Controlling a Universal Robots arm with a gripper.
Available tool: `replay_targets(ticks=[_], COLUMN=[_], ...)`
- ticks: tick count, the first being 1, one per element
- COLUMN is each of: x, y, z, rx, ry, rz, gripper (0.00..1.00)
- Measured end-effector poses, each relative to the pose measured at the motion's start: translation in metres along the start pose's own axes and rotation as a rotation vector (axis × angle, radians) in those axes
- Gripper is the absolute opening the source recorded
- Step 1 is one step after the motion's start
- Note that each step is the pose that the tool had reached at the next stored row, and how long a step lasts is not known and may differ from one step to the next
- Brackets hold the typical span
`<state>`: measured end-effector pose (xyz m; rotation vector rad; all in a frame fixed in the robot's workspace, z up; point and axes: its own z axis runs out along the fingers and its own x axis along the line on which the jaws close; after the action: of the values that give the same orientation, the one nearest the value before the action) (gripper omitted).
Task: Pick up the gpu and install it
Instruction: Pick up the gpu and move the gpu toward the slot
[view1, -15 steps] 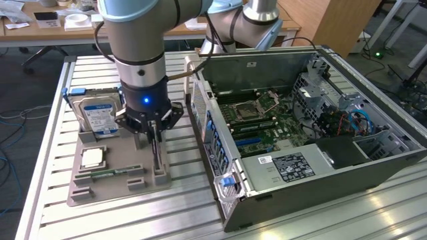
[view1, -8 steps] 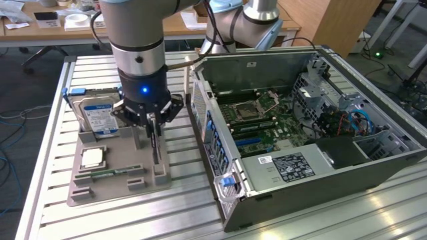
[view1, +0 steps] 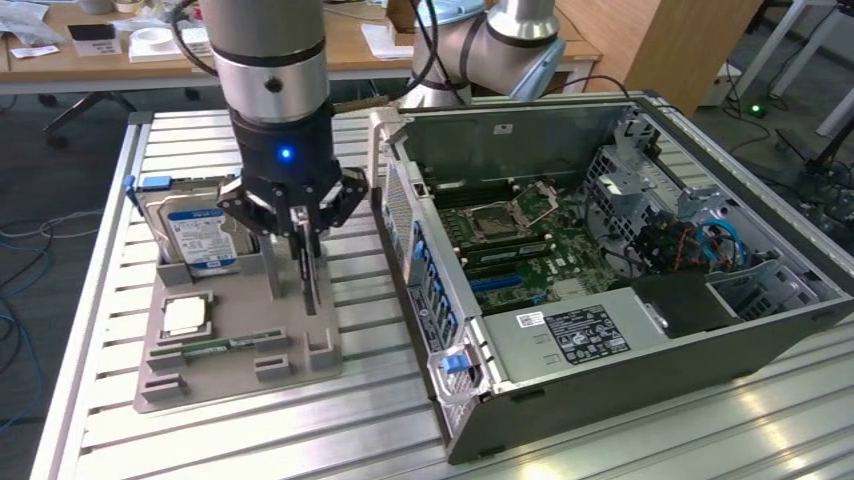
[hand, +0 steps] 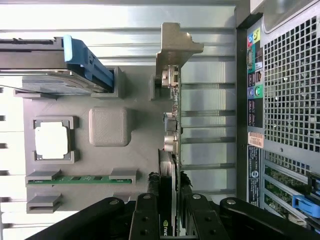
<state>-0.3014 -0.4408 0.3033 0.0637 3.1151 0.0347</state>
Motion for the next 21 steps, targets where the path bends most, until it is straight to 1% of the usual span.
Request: replay_targets(ticks=[13,21], x=[-0.001,-0.002], y=[0.0010,0.0015], z=[-0.0435,-0.0673], rx=[-0.0001,0.0000], ry=[-0.0001,0.0000], rz=[0.000,0.000], gripper=[0.26,0.26])
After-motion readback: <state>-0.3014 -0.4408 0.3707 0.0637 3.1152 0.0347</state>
